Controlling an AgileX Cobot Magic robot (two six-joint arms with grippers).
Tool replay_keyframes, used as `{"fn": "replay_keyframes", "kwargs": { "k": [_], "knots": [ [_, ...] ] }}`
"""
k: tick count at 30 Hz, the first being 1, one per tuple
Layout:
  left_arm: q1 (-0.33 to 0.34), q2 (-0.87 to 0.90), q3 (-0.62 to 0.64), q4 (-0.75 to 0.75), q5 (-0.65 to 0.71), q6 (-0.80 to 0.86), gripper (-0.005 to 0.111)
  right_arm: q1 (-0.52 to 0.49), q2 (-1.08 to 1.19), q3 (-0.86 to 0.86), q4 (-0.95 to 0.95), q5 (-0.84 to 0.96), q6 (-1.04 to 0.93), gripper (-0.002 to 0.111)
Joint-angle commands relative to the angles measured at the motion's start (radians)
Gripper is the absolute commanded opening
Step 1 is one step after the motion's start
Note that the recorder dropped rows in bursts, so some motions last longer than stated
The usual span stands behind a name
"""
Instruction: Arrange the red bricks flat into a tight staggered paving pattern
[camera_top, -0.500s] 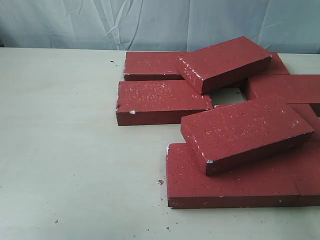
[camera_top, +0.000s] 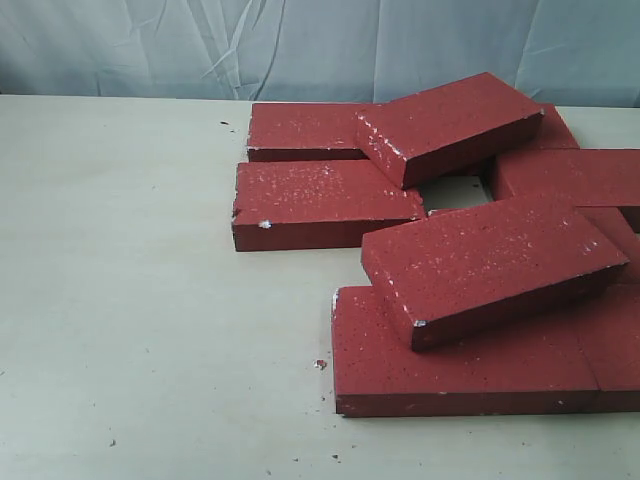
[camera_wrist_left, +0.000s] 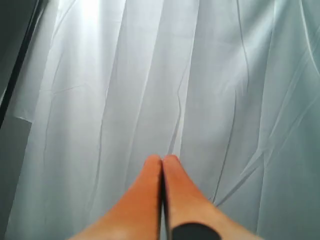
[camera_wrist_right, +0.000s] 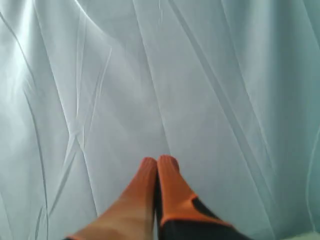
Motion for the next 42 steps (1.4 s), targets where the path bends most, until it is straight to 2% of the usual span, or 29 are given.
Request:
{"fn": "replay_keyframes", "kwargs": {
  "k": [1,10,14,23,29,33,38,42],
  "knots": [
    [0.005,0.041,-0.035,-0.049,-0.106,-0.007,0.0,-0.005,0.085,-0.113,0.007,-0.108,0.009,-0.001],
    [0.005,0.363,-0.235,0.003,-0.071,-0.007,0.0,-0.005,0.418,-0.377,-0.053,-0.084,0.007,-0.001],
    [0.005,0.571,-0.367,0.123,0.094,-0.007,0.0,-0.005,0.614,-0.533,-0.14,0.085,0.007,-0.001],
    [0.005,0.893,-0.538,0.269,0.344,-0.007,0.0,-0.005,0.904,-0.709,-0.325,0.492,-0.01,-0.001],
    [-0.001,1.093,-0.652,0.316,0.454,-0.007,0.0,-0.005,1.097,-0.729,-0.33,0.572,-0.107,-0.001],
    [-0.064,1.204,-0.739,0.318,0.611,0.025,0.0,-0.005,1.19,-0.732,-0.333,0.588,-0.155,-0.001],
    [-0.207,1.338,-0.837,0.298,0.761,0.082,0.0,-0.005,1.296,-0.772,-0.333,0.62,-0.226,-0.001],
    [-0.318,1.436,-0.901,0.282,0.818,0.116,0.0,-0.005,1.386,-0.827,-0.333,0.715,-0.244,-0.001]
  ]
}}
